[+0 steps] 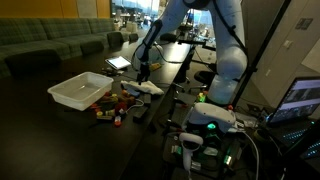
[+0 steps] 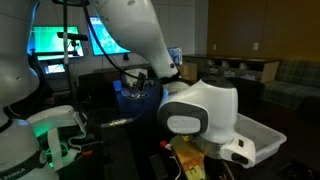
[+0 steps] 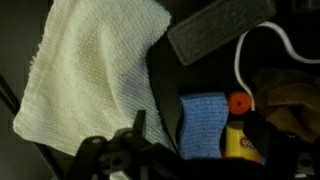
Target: Mop all the things away to the left with the white towel and put it in the box
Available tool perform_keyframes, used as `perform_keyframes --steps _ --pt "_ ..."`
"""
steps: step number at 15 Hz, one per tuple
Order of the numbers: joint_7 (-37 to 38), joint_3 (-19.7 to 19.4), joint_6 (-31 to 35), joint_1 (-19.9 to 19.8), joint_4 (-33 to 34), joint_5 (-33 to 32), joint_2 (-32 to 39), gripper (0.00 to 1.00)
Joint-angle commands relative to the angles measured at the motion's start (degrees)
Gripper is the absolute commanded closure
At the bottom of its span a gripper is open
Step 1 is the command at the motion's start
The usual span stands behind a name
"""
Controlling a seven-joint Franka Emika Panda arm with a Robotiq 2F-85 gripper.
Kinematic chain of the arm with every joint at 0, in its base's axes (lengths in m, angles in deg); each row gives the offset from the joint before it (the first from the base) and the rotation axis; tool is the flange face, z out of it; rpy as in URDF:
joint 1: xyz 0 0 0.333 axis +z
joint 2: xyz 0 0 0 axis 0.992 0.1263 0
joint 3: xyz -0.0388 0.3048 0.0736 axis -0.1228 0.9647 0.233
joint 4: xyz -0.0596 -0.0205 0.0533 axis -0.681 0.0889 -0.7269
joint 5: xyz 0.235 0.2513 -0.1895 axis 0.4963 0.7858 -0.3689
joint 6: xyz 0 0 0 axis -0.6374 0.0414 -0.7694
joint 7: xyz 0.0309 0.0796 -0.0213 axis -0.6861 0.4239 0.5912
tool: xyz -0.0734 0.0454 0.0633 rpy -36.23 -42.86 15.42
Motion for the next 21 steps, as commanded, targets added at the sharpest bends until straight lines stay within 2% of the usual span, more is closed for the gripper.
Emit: perform_keyframes --steps 1,8,16,17,18,21 --pt "0.2 1.8 -0.9 -3.8 10.0 -1.6 8.7 0.00" --pt "2.2 1.2 -0.8 -6.8 21.1 -3.2 19.1 0.00" --pt "5.6 0.1 -2.2 -7.7 28.5 -4.7 25.7 0.00" --pt "5.8 0.0 -2.7 -7.7 29.0 -4.8 26.0 0.15" --pt "6.0 0.0 -3.4 -7.6 29.3 -4.9 26.1 0.25" --pt "6.5 -0.4 -5.4 -7.2 29.2 -5.4 25.4 0.46"
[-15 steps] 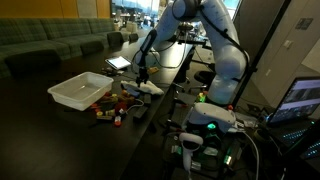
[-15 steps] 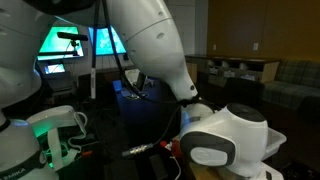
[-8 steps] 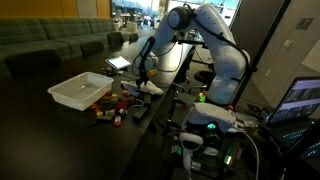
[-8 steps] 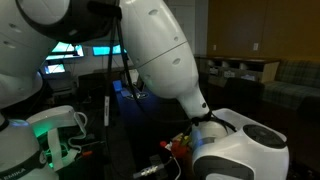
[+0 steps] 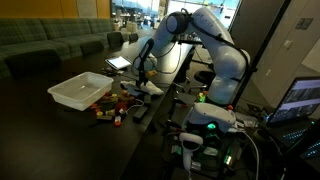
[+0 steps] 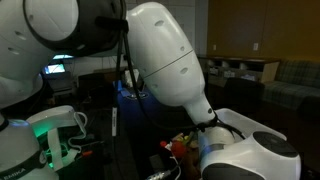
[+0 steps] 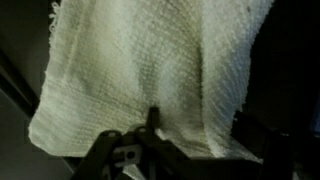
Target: Mop all the things away to the left with the white towel and put it in the box
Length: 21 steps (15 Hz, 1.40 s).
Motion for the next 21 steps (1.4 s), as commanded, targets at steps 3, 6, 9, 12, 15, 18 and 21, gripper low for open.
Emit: perform_keyframes --steps 3,6,9,12,15,18,21 --pt "2.3 -1.6 -4.3 0.8 1.6 -2.7 0.1 0.65" --pt "2.4 -2.3 -6.0 0.9 0.5 -3.7 -1.5 0.84" --pt "3.3 -3.8 -6.7 1.5 -1.3 -4.5 -3.4 0.93" --pt "4.6 -5.7 -6.5 2.0 -4.5 -5.5 -5.9 0.94" --pt "5.1 -7.1 -6.4 2.3 -9.7 -6.2 -9.2 0.94" --pt "5.1 -7.6 -6.2 2.9 -15.2 -6.8 -11.8 0.94" --pt "4.8 -6.9 -6.6 3.3 -20.3 -7.0 -12.9 0.94"
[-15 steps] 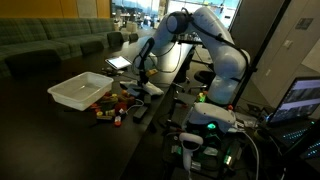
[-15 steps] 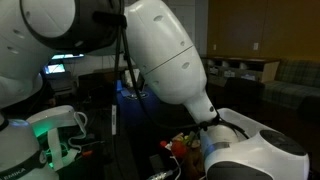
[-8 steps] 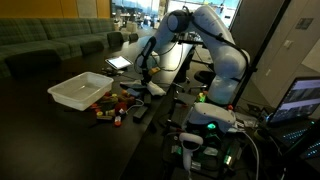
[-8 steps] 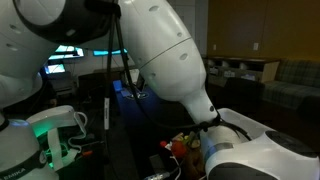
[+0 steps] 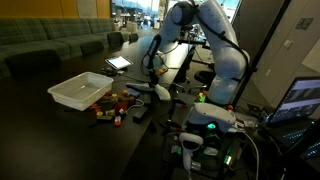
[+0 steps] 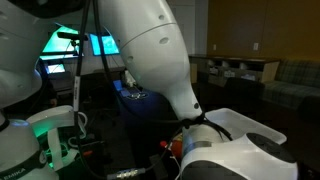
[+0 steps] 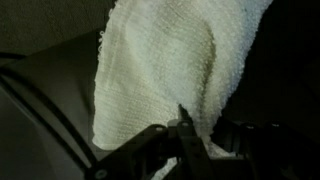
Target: Mop all the things away to the left with the white towel and put it in the box
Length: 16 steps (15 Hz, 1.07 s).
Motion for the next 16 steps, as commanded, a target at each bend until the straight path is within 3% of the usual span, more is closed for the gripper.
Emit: perform_keyframes --steps 1,8,11,16 --pt "1.1 0.0 -0.8 1.7 -7.9 -1.4 -3.7 0.94" --pt "0.3 3.5 -4.3 5.3 -12.7 -1.1 -4.5 0.94" --pt "-0.9 7.5 -7.2 6.8 -12.7 -0.1 -5.0 0.94" --pt "2.1 12.3 -12.5 12.6 -11.0 0.6 -4.6 0.94"
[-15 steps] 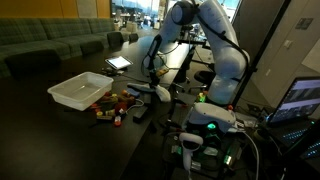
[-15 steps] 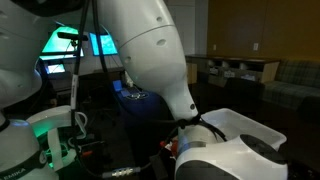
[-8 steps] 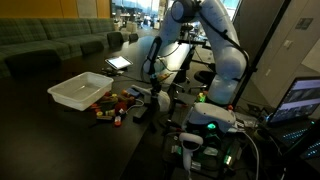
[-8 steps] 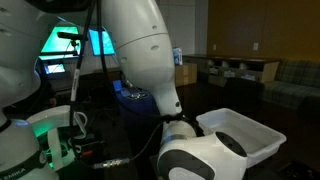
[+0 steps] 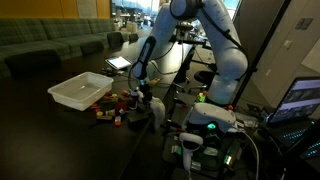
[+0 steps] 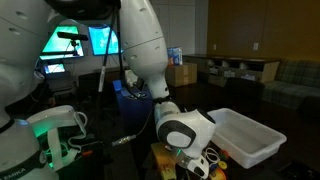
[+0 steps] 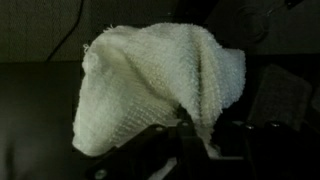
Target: Mop all the things away to the left with the white towel and put it in the box
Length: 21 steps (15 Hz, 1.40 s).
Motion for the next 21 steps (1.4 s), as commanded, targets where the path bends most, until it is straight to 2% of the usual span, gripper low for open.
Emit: perform_keyframes --steps 1,3,6,9,17,21 --pt "4.0 2.2 -4.4 4.5 1.0 1.3 -0.4 0.94" --pt "9.3 2.8 -9.5 7.6 3.0 2.8 0.3 0.94" --pt "18.1 3.2 -13.5 11.8 5.7 6.3 1.0 0.94" --pt "22.7 4.6 -17.4 14.3 8.8 10.5 1.0 0.94" --pt "19.3 12.2 -9.5 19.6 11.1 17.1 2.7 0.94" --pt "16.1 16.1 -5.8 20.0 9.9 19.1 0.7 0.94"
